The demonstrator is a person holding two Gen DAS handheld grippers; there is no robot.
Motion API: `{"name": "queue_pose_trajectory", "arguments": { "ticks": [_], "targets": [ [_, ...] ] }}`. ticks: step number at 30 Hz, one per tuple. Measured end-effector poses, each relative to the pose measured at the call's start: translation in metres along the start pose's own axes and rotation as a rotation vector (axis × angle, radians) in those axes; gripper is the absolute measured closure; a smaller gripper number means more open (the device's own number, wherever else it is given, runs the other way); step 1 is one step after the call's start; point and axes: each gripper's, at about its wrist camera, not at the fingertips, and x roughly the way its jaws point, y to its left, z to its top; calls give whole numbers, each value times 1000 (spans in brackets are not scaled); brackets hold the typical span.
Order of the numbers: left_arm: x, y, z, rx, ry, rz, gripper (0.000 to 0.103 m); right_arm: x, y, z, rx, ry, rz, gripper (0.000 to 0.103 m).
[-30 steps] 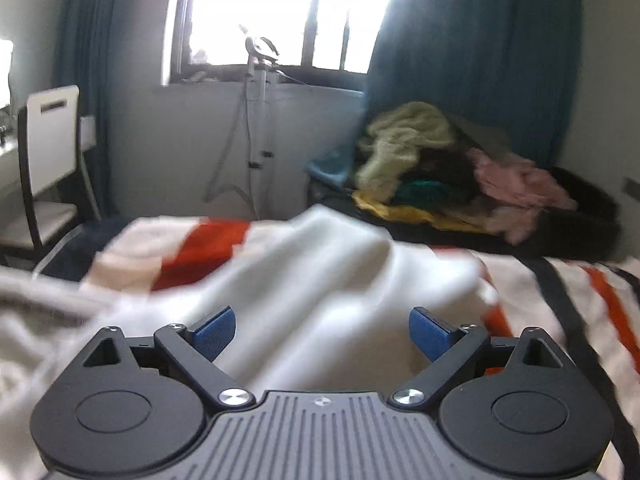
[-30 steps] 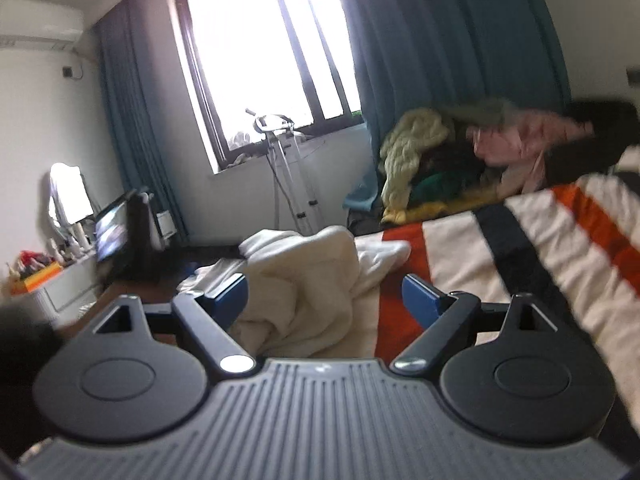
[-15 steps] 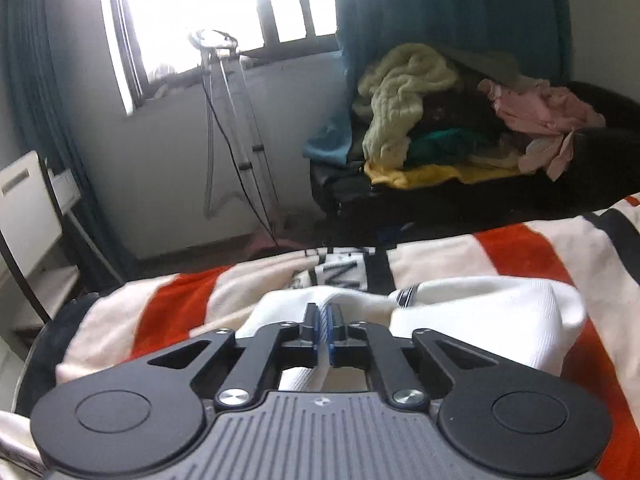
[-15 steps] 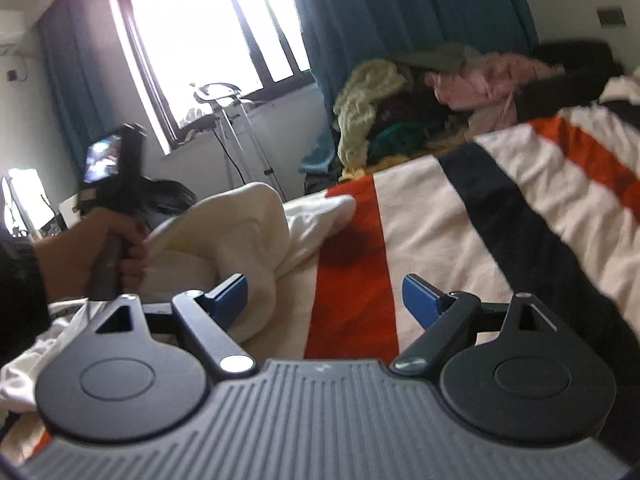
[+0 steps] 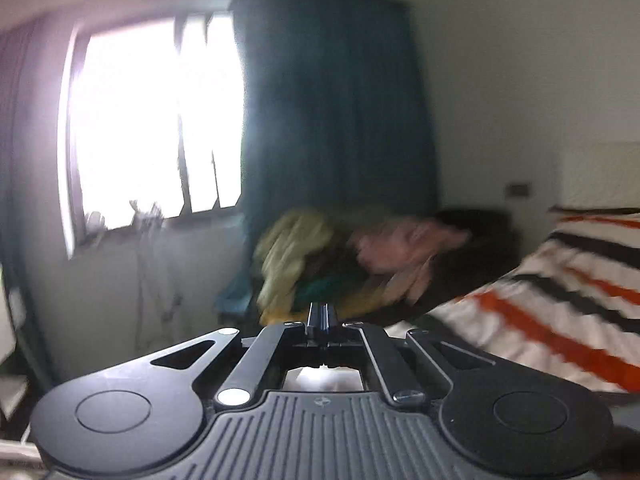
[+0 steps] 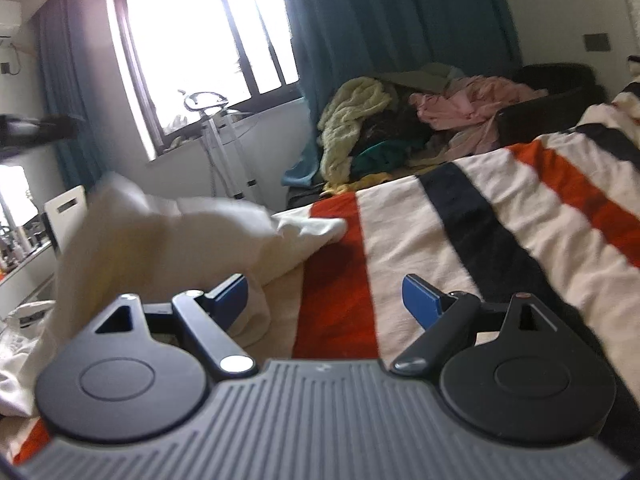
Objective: Fold clothes
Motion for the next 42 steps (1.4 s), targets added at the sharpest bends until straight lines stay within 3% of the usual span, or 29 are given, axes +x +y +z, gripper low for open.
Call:
{"name": "queue_pose_trajectory", "arguments": {
  "ticks": [2, 6, 9, 10, 11, 14, 16, 18, 19, 24, 29, 34, 36, 40, 42],
  "targets": [
    [-32, -15, -11, -14, -5, -15, 103, -9, 1, 1, 7, 8, -12, 17],
    [-64, -24, -53, -46, 64, 8, 103, -24, 12, -4, -25, 26, 4, 17],
    [-79, -15, -81, -142, 116, 37, 92, -31, 26, -12, -91, 24, 28, 17],
    [-82, -11, -87, -160, 124, 55, 83, -31, 30, -16, -109, 25, 39, 17],
    [-84, -5, -91, -172, 131, 74, 62, -29, 34, -18, -123, 26, 49, 17],
    [-90, 9, -99, -201, 118, 107, 30, -18, 42, -23, -132, 43, 76, 17],
    [-88, 20, -102, -223, 117, 122, 12, -9, 44, -24, -115, 52, 103, 26],
    [-86, 26, -107, -226, 112, 147, 3, 6, 45, -19, -92, 72, 128, 28],
    [-84, 28, -109, -225, 113, 152, 0, 16, 46, -15, -78, 86, 132, 35],
    [-65, 41, -124, -263, 189, 179, 0, 81, 74, 29, -117, 122, 143, 40],
    [-56, 63, -140, -326, 223, 203, 0, 173, 148, 79, -316, 183, 153, 40],
    [-29, 88, -161, -387, 256, 232, 0, 270, 228, 90, -631, 226, 122, 43],
    [-17, 99, -171, -424, 271, 228, 0, 303, 243, 87, -672, 288, 115, 43],
    [-4, 123, -191, -493, 292, 226, 0, 370, 250, 66, -702, 510, 66, 43],
    [-2, 134, -199, -537, 304, 222, 0, 385, 249, 53, -702, 597, 95, 43]
  ]
}}
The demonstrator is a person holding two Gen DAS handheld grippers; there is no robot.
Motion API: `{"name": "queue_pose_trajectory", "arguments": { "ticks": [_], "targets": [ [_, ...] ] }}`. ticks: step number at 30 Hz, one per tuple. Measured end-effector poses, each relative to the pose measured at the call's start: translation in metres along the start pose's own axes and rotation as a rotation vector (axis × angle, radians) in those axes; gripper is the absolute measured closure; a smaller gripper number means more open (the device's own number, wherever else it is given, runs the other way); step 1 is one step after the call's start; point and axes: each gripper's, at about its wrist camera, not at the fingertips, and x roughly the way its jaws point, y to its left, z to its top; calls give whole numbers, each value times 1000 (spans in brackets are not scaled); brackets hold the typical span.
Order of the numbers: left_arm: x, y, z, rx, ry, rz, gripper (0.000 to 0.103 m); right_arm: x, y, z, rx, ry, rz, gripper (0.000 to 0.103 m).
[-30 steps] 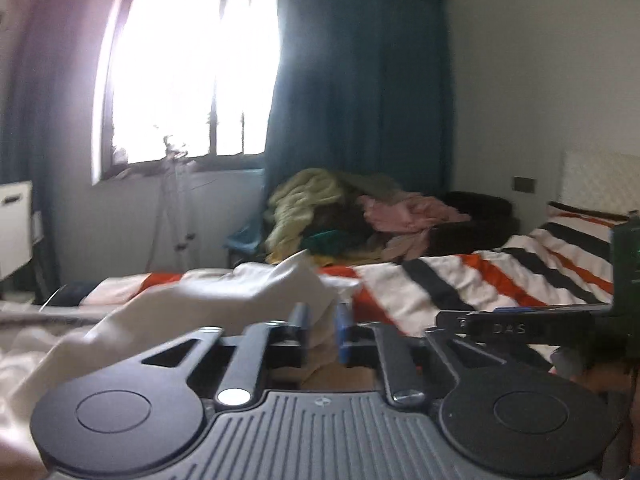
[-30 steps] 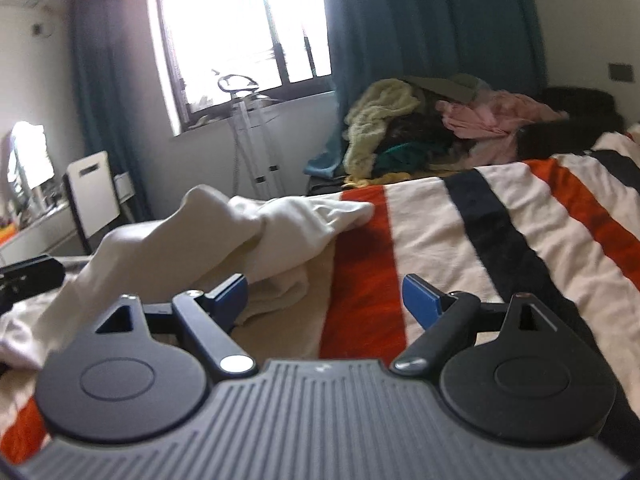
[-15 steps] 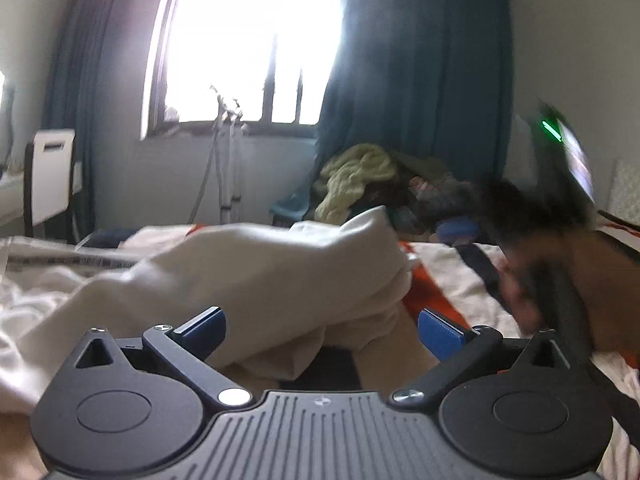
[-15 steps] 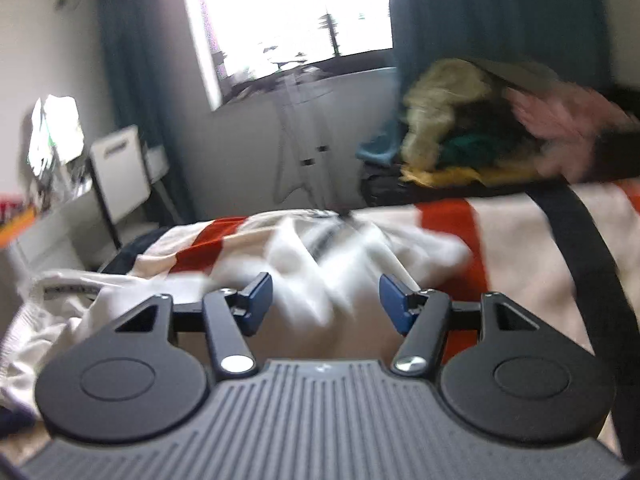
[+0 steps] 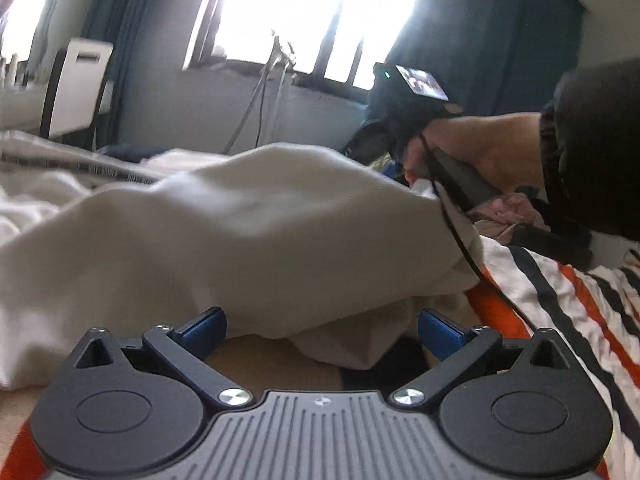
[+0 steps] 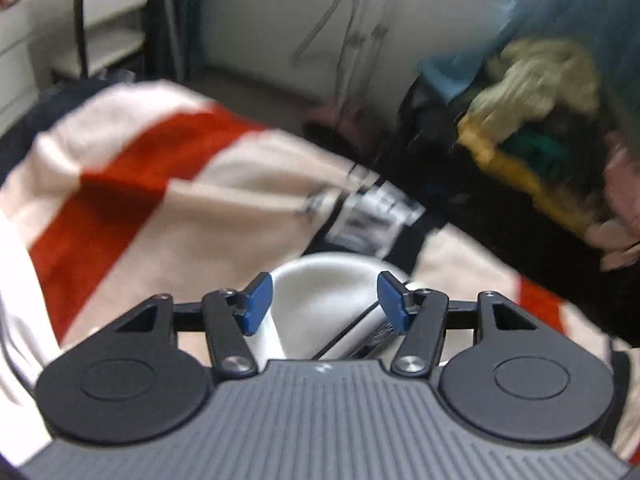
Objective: Fold clothes
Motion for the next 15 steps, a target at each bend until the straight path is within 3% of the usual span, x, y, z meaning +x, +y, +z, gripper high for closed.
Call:
{"name": "queue_pose_trajectory", "arguments": {
  "ticks": [4, 15],
  "targets": [
    [4, 13, 3, -73, 23, -12, 0, 18, 14, -14, -71, 76, 7, 44],
    [-11, 13, 5, -76, 26, 14, 0, -33, 20, -12, 39, -160, 93, 43]
  ]
}}
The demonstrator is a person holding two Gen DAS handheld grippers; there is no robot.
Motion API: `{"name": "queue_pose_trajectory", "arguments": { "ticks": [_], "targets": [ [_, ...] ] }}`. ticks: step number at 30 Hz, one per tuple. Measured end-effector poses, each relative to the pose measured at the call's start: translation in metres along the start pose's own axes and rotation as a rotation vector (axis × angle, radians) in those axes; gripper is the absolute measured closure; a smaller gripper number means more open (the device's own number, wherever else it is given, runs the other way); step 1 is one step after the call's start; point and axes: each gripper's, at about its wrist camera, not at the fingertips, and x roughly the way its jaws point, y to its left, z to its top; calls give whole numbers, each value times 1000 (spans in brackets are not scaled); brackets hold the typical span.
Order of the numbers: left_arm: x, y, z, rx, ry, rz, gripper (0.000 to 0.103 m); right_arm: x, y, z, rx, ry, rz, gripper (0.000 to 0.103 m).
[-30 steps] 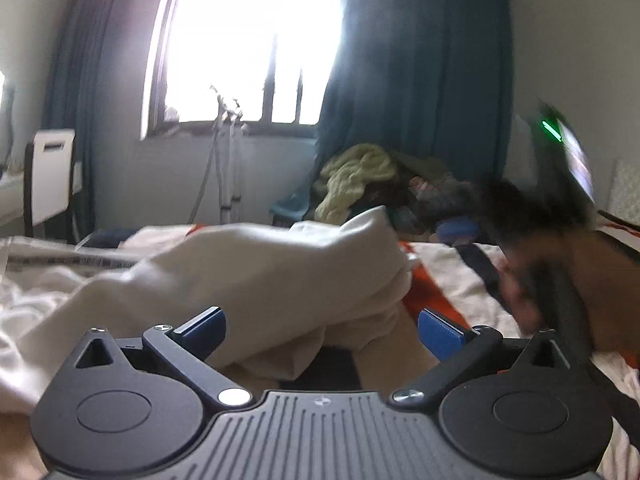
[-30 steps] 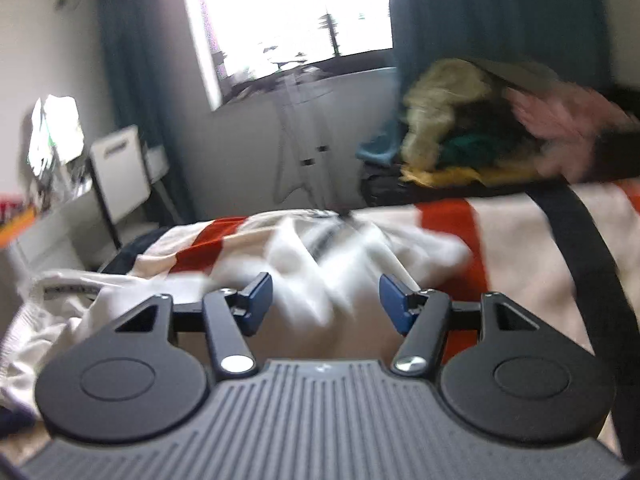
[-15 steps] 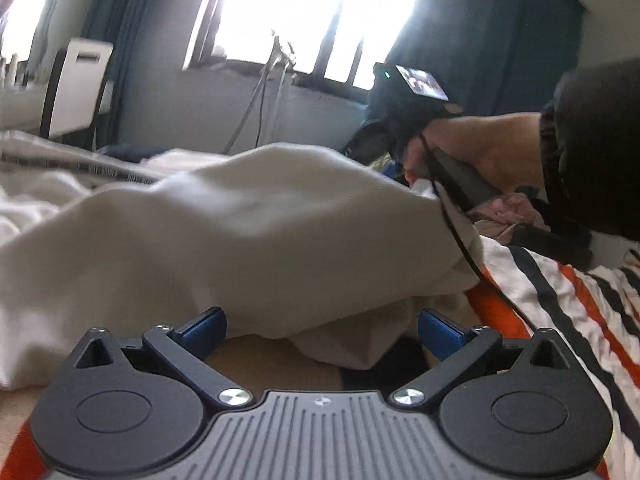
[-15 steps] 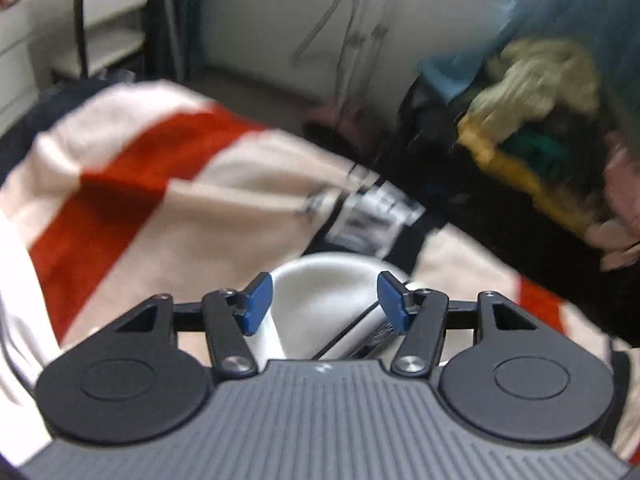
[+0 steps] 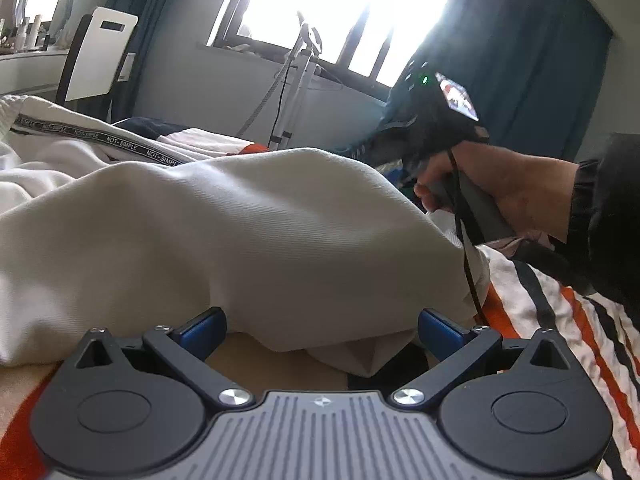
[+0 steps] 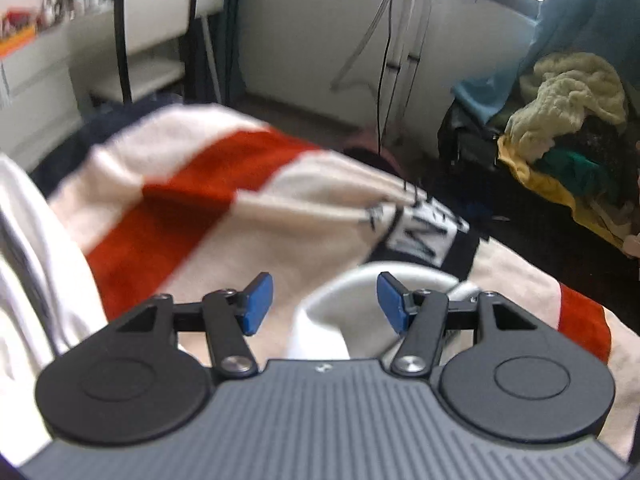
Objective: Fold clothes
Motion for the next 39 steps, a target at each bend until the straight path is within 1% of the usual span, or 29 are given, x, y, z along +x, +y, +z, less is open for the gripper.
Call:
{"name": "queue_pose_trajectory", "arguments": {
  "ticks": [1, 2, 4, 5, 6, 7, 8, 9, 11, 13, 16, 18, 20, 22, 23, 24, 25, 26, 29, 32, 34, 35, 36, 38, 39],
  "targets": [
    [1, 0, 0, -3, 4, -1, 0, 1, 1, 3, 16, -1, 4, 43],
    [2, 1, -1, -4, 7, -1, 0, 6, 2, 5, 17, 25, 2, 43],
    [6, 0, -2, 2, 14, 5, 0, 23, 7, 3, -27, 85, -30, 43],
    [8, 1, -3, 4, 19, 7, 0, 30, 8, 0, -49, 108, -44, 47],
    [11, 1, -4, 6, 22, 7, 0, 36, 7, -6, -55, 130, -42, 64],
    [14, 1, -4, 7, 23, 7, 0, 41, 5, -13, -58, 155, -45, 87],
    [17, 3, -4, 2, 24, 10, 0, 43, 3, -20, -73, 168, -70, 94],
    [20, 4, -4, -3, 25, 14, 0, 40, 2, -25, -88, 164, -97, 97],
    [27, 7, -4, -19, 30, 20, 1, 20, 0, -29, -112, 100, -155, 98],
    [29, 10, -3, -39, 25, 15, 1, -15, -5, -30, -90, 0, -186, 98],
    [28, 13, 0, -51, 8, 12, 1, -87, -28, -34, 33, -168, -233, 98],
    [26, 14, 2, -57, -5, 11, 1, -139, -51, -46, 144, -276, -275, 98],
    [24, 14, 4, -58, -19, 10, 2, -188, -74, -68, 225, -372, -333, 98],
    [17, 10, 6, -48, -36, 14, 2, -240, -96, -101, 307, -459, -375, 98],
    [14, 9, 6, -43, -47, 14, 2, -261, -106, -118, 351, -491, -392, 98],
    [9, 6, 6, -36, -57, 16, 2, -277, -117, -137, 404, -506, -395, 98],
    [4, 3, 6, -28, -66, 18, 2, -294, -126, -160, 462, -518, -380, 98],
    [0, 1, 6, -22, -71, 19, 2, -306, -133, -182, 506, -520, -364, 98],
    [-16, -8, 6, -5, -78, 11, 2, -327, -140, -244, 596, -458, -338, 97],
    [-33, -17, 3, 30, -89, 16, 2, -322, -144, -300, 747, -337, -242, 97],
    [-43, -22, 0, 39, -75, 25, 2, -317, -148, -337, 856, -244, -171, 96],
    [-48, -20, -1, 23, -60, 27, 2, -311, -149, -353, 931, -184, -127, 95],
    [-53, -18, -2, 4, -45, 28, 2, -307, -147, -366, 1001, -150, -85, 95],
    [-62, -14, -3, -34, -15, 31, 2, -298, -152, -384, 1134, -108, 10, 94],
    [-67, -12, -4, -54, 0, 33, 2, -296, -154, -388, 1174, -96, 40, 93]
  ]
}}
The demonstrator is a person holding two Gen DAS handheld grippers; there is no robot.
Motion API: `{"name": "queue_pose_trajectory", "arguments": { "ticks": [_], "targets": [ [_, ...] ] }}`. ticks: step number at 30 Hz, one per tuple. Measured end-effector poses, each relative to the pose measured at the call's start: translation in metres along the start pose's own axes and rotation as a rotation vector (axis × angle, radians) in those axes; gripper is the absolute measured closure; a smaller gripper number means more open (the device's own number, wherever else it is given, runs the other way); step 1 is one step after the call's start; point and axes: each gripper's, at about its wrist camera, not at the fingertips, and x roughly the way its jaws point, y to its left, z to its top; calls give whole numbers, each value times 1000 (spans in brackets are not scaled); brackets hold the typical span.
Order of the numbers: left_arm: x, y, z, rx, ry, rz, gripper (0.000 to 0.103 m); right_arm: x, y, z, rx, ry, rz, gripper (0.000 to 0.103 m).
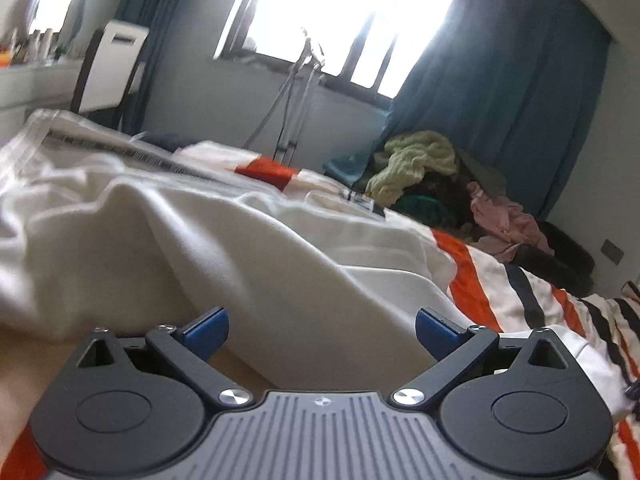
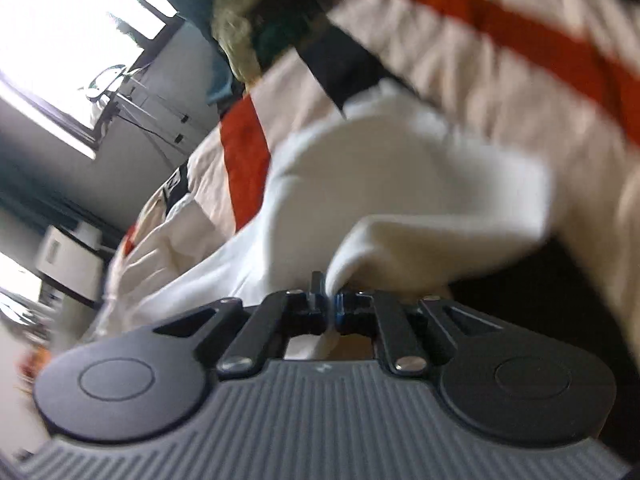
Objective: Fold clothes
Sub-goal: 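Grasp a ribbed cuff with the left gripper while the right gripper grasps the other leg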
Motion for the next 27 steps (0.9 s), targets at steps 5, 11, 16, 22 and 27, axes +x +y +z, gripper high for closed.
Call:
{"name": "queue_pose_trajectory", "arguments": {
  "ticks": [5, 11, 16, 22, 27],
  "targets": [
    [-18, 48, 10, -271, 64, 39, 2, -2, -24, 2, 185, 30, 66, 44],
    [-28, 138, 14, -662, 145, 161, 3, -16, -56, 1, 379, -58, 54, 30],
    [-22, 188, 13, -935, 23, 219, 7, -1, -65, 2, 440, -39, -28, 30],
    [-20, 199, 16, -974, -65, 321, 40, 18, -58, -10, 455, 26, -44, 30],
    [-25, 209, 25, -976, -78, 348, 85, 26, -75, 1, 544, -115, -82, 36]
  ]
}}
